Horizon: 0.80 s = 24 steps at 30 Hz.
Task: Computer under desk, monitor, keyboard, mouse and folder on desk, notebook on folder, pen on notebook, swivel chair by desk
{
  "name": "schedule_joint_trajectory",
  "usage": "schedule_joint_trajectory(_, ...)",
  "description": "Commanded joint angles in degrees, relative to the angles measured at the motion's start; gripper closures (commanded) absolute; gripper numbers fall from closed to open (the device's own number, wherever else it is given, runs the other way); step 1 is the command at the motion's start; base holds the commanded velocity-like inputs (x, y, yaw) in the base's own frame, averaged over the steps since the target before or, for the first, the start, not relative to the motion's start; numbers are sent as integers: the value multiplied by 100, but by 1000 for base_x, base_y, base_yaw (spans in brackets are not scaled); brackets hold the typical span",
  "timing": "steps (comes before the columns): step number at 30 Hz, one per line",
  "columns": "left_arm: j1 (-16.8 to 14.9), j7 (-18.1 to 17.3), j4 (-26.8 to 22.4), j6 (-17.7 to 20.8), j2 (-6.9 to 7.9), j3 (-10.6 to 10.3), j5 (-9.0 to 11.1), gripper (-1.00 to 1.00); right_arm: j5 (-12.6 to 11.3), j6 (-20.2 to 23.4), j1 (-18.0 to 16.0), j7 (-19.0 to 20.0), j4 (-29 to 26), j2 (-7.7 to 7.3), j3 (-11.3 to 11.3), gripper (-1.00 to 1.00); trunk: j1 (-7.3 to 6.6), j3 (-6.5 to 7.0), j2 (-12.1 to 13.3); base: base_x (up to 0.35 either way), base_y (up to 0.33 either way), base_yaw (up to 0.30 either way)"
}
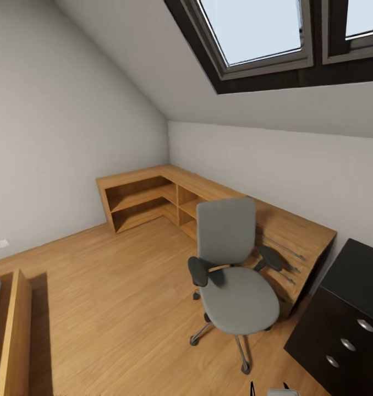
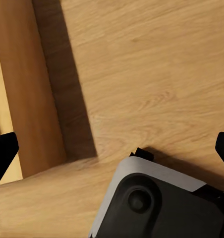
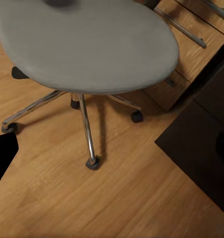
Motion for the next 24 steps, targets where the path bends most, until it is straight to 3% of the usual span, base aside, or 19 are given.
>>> schedule_joint_trajectory(1, 1, 43, -15, -12, 7, -48, 43, -100, -22, -6, -3, -36, 3, 5, 48, -100, 2, -7, -6, 0, 0, 93)
schedule_joint_trajectory(14, 0, 43, -15, -12, 7, -40, 42, -100, -18, -7, -3, -52, 2, 10, 44, -100, 2, -7, -6, 2, 0, 237)
schedule_joint_trajectory(24, 1, 43, -15, -13, 6, -55, 33, -100, -18, -7, -3, -52, 2, 10, 46, -100, 2, -7, -6, 193, 0, 277)
